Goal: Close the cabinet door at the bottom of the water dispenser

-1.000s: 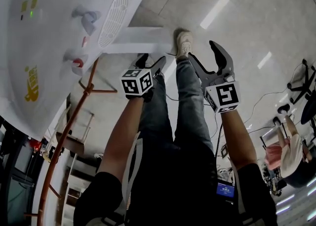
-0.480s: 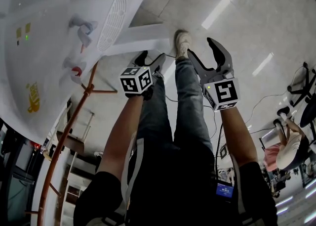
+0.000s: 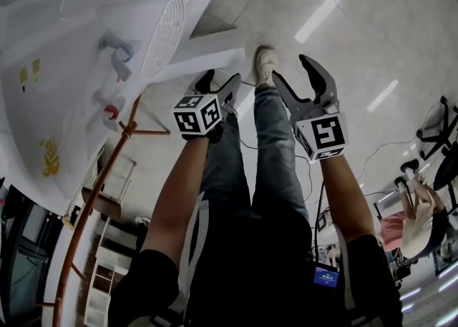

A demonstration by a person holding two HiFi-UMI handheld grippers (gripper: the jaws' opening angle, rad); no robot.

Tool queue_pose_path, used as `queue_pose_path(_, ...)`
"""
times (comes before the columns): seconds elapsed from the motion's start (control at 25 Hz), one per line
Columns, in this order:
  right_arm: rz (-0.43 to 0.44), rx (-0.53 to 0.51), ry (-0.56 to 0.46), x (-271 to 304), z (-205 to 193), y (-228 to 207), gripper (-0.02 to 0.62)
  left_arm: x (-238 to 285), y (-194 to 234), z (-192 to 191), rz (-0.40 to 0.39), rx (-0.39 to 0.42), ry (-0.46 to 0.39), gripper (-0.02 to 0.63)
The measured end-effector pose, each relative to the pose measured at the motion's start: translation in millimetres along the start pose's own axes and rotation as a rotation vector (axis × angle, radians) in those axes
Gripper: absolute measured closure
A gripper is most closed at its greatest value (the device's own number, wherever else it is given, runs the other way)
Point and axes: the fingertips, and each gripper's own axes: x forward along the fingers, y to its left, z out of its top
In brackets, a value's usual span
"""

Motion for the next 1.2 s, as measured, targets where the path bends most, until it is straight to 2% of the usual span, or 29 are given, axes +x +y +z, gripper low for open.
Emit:
queue_pose_path(0.68,0.063,-0.019,0.013,25.0,8.9,-7.5,0.341,14.2,4.4,35.1,0.032,-0.016,-0.063,0.25)
queue_pose_path(1.2,0.09,-0.017,0.017,43.6,22.6,-19.8,0.356,26.8,3.3,49.1,0.044,-0.032,-0.071,0.25)
